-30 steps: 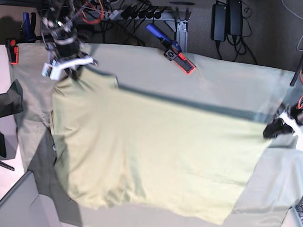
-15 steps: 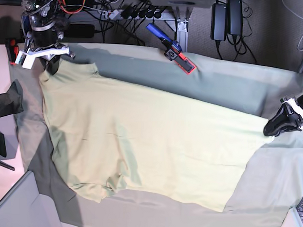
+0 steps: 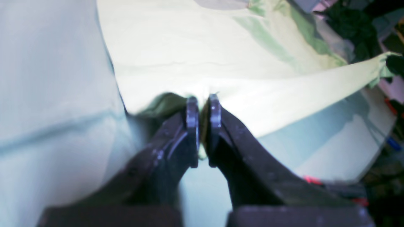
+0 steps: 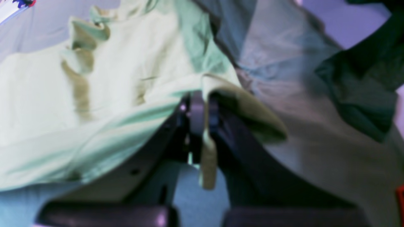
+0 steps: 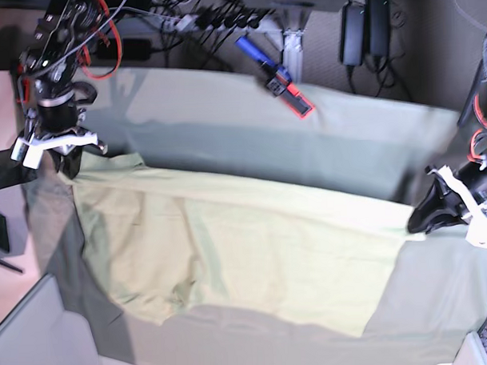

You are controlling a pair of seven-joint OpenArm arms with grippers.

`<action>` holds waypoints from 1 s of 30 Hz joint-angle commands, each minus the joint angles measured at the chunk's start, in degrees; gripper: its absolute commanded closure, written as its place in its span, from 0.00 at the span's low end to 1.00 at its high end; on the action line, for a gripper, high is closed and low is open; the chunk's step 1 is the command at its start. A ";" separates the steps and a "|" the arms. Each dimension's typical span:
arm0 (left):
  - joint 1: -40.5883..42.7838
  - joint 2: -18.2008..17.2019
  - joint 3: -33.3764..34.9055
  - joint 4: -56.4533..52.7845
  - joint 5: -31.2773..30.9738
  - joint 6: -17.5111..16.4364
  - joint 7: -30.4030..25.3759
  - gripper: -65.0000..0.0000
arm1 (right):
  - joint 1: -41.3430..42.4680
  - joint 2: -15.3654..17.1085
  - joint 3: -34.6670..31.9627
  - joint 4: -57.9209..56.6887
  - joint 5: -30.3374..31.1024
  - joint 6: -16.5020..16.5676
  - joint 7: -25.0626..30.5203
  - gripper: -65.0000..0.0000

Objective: Fold the T-shirt properly
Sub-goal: 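Pull the shirt with both grippers, stretching it between them, then lay the stretched shirt down and fold its side inward with both grippers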

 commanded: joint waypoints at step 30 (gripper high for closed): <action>-16.33 4.35 6.29 -19.74 6.19 -0.52 -6.56 0.39 | 18.53 0.72 -6.19 -17.88 -5.75 3.85 2.49 0.32</action>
